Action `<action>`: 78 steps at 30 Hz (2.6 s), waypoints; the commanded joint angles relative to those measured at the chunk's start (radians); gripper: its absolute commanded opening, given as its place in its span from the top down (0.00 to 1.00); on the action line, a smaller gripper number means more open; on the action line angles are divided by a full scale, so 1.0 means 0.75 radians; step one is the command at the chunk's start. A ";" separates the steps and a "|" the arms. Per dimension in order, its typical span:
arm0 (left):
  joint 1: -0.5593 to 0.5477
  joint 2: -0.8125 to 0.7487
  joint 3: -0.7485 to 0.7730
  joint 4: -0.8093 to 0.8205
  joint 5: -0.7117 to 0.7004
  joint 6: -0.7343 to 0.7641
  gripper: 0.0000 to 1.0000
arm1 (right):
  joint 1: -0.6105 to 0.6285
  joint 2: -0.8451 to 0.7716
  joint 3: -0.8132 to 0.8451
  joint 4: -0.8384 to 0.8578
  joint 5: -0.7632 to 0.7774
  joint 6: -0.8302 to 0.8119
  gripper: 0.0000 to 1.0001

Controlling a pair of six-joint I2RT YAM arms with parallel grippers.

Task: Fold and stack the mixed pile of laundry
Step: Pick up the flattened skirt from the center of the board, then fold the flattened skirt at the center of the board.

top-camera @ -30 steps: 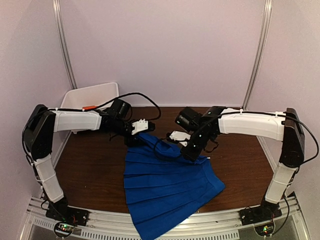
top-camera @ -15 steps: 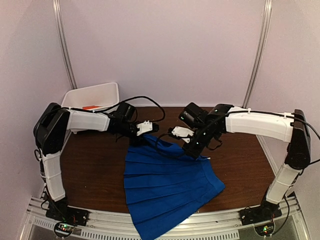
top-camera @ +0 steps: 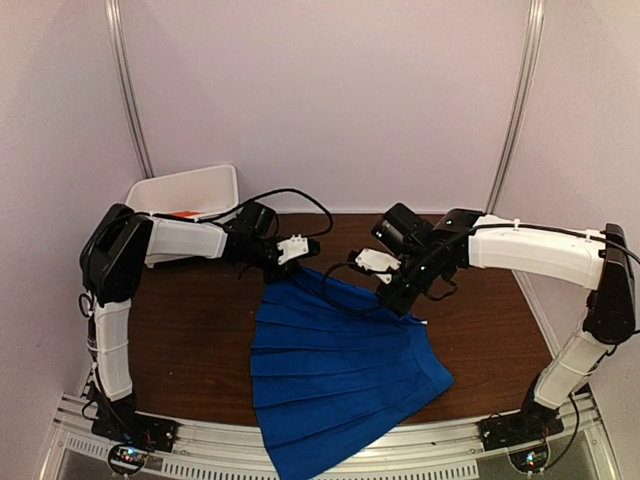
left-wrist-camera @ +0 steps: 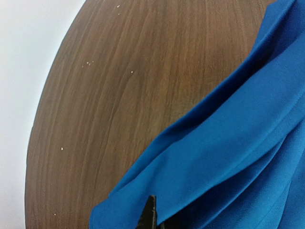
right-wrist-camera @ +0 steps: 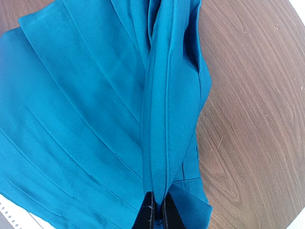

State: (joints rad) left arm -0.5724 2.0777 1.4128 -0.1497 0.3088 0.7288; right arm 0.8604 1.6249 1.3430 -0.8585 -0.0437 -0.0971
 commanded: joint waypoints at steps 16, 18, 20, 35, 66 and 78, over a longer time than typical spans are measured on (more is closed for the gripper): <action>0.131 0.145 0.600 -0.080 -0.308 -0.426 1.00 | -0.435 0.392 0.463 0.098 -0.005 0.007 1.00; 0.124 0.103 0.639 -0.205 -0.320 -0.434 1.00 | -0.433 0.356 0.448 0.086 -0.003 -0.031 1.00; 0.092 0.021 0.609 -0.290 -0.350 -0.451 1.00 | -0.431 0.281 0.389 0.086 0.002 -0.052 1.00; -0.402 -0.615 -0.421 -0.497 -0.235 -1.114 1.00 | -0.282 0.068 -0.142 0.007 -0.287 0.149 1.00; -0.056 -0.480 0.002 -0.648 -0.383 -0.934 1.00 | -0.305 0.127 0.145 0.083 -0.040 0.028 1.00; -0.276 -0.468 -0.508 -0.587 -0.491 -1.091 1.00 | -0.197 0.120 -0.233 0.286 -0.066 -0.027 1.00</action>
State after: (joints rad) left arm -0.7891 1.6474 1.0958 -0.5785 0.0509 -0.0353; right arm 0.6910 1.6718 1.2076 -0.6529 -0.1352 -0.1066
